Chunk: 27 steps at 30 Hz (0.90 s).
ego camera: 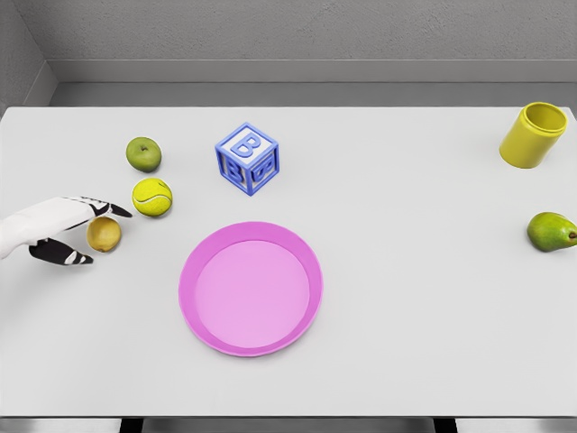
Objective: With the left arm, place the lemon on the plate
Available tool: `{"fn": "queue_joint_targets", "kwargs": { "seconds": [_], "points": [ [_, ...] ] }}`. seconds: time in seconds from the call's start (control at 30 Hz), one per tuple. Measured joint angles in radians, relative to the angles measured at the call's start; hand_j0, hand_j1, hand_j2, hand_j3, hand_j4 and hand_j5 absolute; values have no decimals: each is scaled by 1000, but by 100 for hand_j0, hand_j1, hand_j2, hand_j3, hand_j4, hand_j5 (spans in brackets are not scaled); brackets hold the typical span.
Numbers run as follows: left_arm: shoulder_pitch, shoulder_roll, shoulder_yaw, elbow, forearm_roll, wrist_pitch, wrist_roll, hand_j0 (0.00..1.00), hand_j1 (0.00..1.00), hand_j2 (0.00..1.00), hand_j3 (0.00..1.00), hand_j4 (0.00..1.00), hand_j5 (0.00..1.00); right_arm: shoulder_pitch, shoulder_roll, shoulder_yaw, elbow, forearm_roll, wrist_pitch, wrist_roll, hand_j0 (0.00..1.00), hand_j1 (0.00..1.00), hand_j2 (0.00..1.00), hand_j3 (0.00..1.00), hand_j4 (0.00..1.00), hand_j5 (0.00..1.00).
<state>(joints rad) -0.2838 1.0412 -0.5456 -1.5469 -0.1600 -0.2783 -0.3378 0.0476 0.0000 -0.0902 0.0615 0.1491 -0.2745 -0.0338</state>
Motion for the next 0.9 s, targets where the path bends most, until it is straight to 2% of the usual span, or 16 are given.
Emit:
{"fn": "queue_joint_targets", "kwargs": {
  "seconds": [0.23,0.37,0.9],
  "points": [
    [-12,-9,0,11,0,0,0,85,85,85,85,85,85,0,0,0,0,0,0,0,100,100,100,100,100,100],
    [-14,-13,-1,13,0,0,0,81,81,81,81,81,81,0,0,0,0,0,0,0,100,100,100,100,100,100],
    [-14,-22,-7,15,0,0,0,80,80,80,80,80,80,0,0,0,0,0,0,0,100,100,100,100,100,100]
  ]
}}
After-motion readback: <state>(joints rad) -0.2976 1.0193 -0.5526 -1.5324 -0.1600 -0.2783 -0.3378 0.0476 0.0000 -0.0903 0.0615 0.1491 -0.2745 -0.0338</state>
